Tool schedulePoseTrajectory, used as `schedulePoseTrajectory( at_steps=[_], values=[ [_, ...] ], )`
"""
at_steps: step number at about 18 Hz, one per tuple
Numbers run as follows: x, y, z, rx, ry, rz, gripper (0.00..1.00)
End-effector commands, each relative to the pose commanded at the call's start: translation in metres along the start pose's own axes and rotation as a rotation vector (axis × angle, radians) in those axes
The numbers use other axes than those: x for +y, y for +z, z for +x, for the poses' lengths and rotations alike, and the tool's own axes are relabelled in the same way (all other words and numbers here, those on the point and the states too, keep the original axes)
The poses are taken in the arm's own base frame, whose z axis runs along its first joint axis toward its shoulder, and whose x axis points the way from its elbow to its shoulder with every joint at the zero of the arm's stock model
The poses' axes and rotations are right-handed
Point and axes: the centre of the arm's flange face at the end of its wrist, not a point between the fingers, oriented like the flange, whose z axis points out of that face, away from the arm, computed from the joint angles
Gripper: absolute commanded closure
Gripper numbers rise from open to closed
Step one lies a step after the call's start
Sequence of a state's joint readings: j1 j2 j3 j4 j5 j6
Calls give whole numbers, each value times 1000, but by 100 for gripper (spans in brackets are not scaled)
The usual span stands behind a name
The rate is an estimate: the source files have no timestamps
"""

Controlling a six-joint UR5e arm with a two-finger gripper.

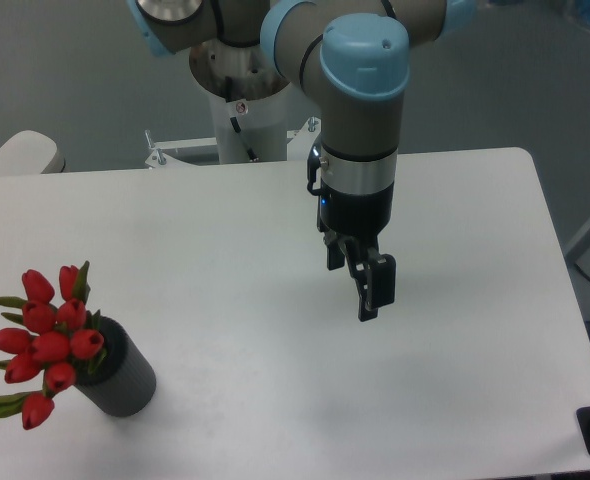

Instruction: Pick up the flowers from the vase

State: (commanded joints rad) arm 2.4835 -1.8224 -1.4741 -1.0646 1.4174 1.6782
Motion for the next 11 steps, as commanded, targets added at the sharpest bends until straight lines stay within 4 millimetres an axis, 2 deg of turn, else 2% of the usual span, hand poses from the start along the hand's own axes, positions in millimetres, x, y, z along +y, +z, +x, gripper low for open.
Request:
schedulePoseTrajectory(
  at_steps=[4, 8, 11],
  values=[
    [-1, 0, 0, 0, 2, 5, 0],
    [-6, 13, 11, 22, -17, 84, 0],
    [-10, 10, 19, 33, -162, 107, 0]
  ],
)
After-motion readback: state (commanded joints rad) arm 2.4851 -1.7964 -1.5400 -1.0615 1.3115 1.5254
